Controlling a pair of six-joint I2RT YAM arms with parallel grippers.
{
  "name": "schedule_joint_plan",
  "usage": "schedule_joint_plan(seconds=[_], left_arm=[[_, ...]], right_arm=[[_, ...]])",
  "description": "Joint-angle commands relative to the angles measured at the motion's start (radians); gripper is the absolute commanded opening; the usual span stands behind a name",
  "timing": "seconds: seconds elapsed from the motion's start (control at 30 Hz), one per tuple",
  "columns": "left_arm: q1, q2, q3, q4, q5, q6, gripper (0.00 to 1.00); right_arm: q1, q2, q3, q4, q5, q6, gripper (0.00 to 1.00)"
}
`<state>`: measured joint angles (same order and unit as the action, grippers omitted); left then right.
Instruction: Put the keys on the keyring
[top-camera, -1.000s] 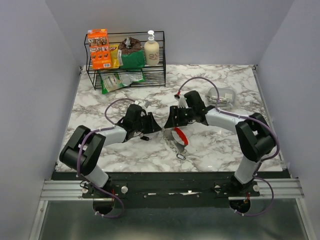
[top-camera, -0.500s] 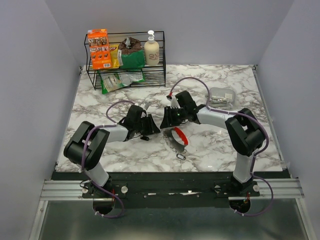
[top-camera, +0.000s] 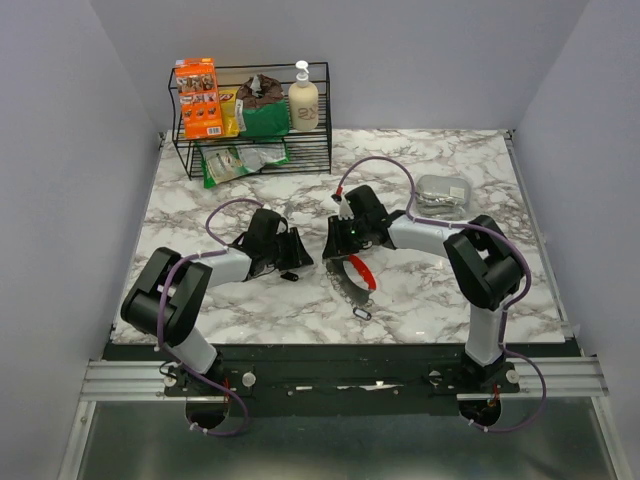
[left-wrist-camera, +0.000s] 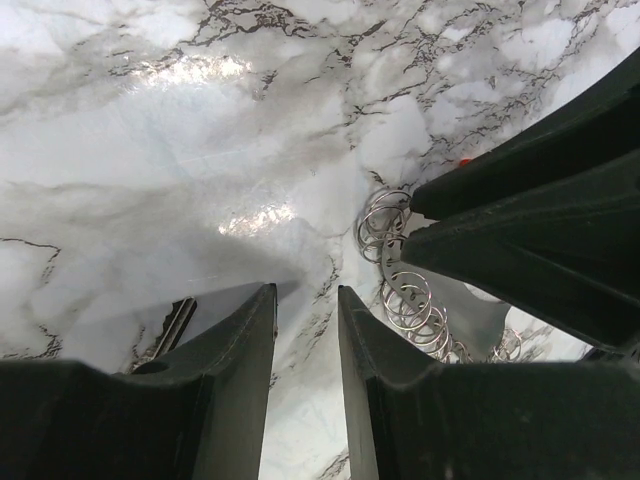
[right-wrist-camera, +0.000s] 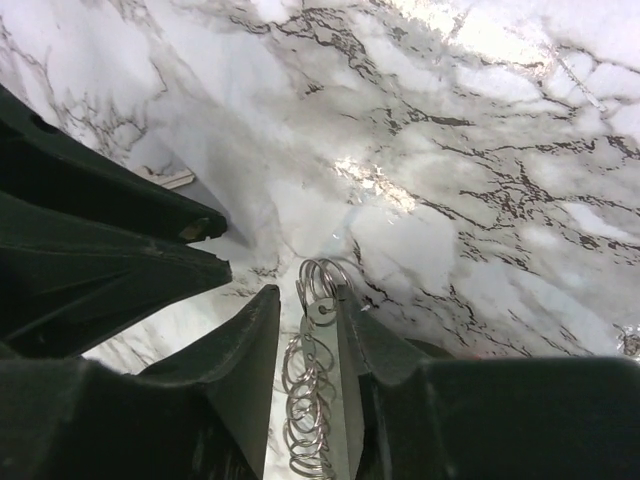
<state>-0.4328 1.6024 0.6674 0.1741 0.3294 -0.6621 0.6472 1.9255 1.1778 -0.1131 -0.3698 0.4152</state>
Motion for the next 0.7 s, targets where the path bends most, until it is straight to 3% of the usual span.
schedule_joint_plan(seconds=[0.0,0.67], left_arm=[[0.008,-0.033,0.009,-0.039,-0.030,0.033,0.40],[0.023,-0.122,-0.029,-0.058,-0.027,0.059,0.42]], right_arm=[[0.011,0.038,0.031,-0.028,0.032,-0.016,0.36],[0.014,0.013,0.020,-0.031,-0.043,-0.027,0.05]])
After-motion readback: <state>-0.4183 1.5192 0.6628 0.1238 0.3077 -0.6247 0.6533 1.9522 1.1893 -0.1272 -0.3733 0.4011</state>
